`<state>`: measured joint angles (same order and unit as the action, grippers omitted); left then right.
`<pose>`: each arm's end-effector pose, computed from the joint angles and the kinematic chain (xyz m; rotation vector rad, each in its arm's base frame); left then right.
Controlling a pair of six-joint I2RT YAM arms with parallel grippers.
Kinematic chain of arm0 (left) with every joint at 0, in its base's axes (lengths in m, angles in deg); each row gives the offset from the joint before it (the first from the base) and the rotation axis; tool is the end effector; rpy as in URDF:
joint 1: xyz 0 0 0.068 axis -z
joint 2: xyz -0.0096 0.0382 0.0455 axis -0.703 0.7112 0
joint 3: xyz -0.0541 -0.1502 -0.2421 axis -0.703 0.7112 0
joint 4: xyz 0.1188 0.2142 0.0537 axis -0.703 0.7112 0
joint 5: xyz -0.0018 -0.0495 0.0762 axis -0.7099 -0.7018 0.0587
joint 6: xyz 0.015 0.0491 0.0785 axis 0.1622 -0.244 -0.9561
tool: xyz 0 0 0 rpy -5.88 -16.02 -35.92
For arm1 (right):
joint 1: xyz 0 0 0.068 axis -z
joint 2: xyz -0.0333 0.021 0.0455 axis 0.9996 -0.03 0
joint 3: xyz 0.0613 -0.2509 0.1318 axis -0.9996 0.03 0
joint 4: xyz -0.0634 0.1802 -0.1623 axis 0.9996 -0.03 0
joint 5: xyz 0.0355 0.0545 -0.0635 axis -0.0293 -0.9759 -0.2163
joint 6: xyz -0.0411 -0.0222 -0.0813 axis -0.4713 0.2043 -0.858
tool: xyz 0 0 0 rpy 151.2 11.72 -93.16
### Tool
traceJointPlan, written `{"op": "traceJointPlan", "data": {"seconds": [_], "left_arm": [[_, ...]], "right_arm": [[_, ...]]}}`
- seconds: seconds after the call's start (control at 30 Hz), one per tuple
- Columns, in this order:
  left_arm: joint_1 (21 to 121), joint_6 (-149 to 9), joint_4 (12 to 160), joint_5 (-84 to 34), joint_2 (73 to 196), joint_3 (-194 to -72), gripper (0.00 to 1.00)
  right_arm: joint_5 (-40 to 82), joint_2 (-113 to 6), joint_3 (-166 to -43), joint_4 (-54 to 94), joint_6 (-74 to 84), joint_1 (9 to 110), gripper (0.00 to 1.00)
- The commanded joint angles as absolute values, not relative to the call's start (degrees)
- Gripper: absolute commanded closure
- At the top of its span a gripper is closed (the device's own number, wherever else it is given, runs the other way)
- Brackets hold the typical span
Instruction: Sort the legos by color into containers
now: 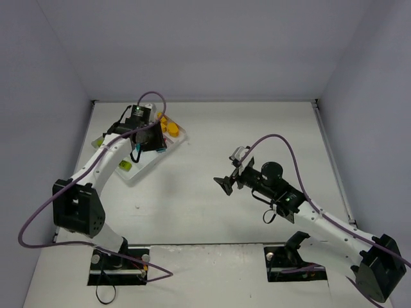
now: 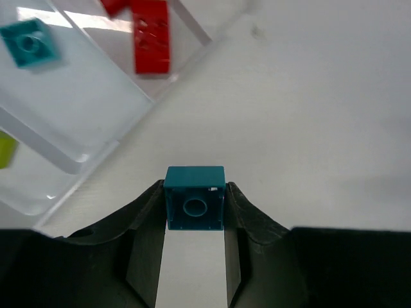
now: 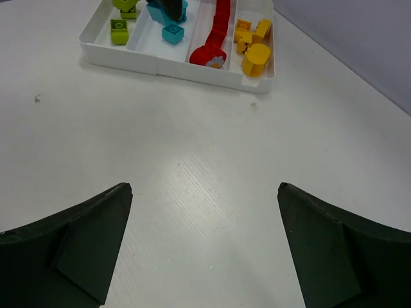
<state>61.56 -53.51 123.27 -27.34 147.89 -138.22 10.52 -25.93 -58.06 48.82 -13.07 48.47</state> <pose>0.3425 -0.1202 0.2950 -0.1543 2.4392 -0.5867 0.1715 0.1771 0.3075 -0.8911 1.2645 0.6307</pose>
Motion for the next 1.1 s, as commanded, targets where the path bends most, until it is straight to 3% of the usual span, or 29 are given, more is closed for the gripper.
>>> {"op": "traceJointPlan", "data": {"seconds": [0.0,0.17,0.27,0.6,0.8,1.07], "left_arm": [[57.35,-54.75,122.1,-19.0,151.87,-142.44,0.93],[53.29,-55.46,124.65,-15.57,161.98,-148.41,0.87],[51.79,-55.98,125.27,-15.13,165.33,-150.0,0.78],[50.47,-56.6,124.74,-15.3,163.23,-148.51,0.31],[50.56,-56.51,125.71,-16.71,150.24,-143.87,0.28],[50.73,-58.79,129.3,-14.26,117.38,-131.21,0.26]], "right_arm": [[14.35,-23.44,-56.71,55.04,-9.96,48.29,0.07],[17.07,-19.66,-54.78,56.89,-8.99,48.29,0.05],[17.6,-19.39,-53.99,57.94,-8.64,48.38,0.05],[19.0,-21.59,-55.12,57.07,-7.24,48.38,0.0],[30.58,-20.18,-59.51,48.73,-2.5,48.29,0.0],[43.16,-12.73,-65.49,32.65,8.23,48.38,0.0]]}}
